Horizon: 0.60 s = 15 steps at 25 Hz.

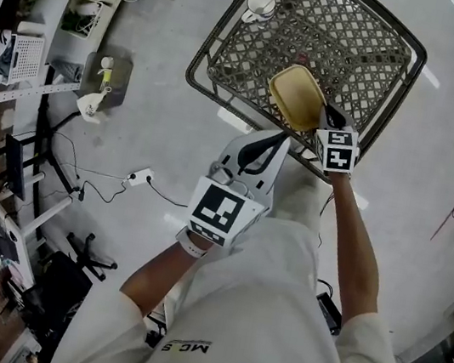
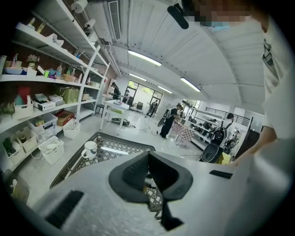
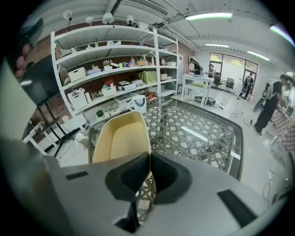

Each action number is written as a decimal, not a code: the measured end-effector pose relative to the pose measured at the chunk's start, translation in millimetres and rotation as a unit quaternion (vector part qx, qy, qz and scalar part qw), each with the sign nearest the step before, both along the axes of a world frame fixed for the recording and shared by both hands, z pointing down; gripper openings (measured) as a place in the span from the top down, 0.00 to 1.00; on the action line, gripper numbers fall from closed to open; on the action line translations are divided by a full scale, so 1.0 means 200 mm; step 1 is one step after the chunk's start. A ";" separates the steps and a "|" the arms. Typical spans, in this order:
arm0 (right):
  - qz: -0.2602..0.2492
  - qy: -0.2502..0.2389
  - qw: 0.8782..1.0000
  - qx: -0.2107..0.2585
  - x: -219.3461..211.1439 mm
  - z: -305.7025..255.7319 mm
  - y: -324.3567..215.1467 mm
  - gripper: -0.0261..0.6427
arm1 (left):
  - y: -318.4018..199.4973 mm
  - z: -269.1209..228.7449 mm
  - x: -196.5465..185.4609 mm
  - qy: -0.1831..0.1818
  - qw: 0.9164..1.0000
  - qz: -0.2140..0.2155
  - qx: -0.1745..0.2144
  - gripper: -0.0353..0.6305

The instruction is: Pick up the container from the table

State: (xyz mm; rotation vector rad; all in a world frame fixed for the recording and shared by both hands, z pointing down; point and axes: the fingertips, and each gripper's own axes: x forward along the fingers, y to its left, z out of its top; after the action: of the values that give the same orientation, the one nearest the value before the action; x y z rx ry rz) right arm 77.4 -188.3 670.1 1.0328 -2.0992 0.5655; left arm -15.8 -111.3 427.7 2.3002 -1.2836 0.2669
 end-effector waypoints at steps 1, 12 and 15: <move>0.003 -0.005 1.000 0.005 0.00 -0.03 0.00 0.92 | 0.01 -0.01 0.00 0.000 1.000 0.000 0.001 0.92; 0.010 -0.045 0.995 0.092 -0.05 -0.55 -0.02 0.92 | 0.08 -0.12 -0.04 -0.001 1.000 0.000 0.024 0.92; 0.011 -0.058 0.991 0.121 -0.07 -0.72 -0.02 0.92 | 0.10 -0.13 -0.05 0.000 1.000 -0.002 0.030 0.92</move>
State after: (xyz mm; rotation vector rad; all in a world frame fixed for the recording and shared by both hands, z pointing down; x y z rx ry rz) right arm 64.2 -192.2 526.6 1.1826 -2.3045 0.3971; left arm -26.8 -92.0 400.7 2.3478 -1.3122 0.2307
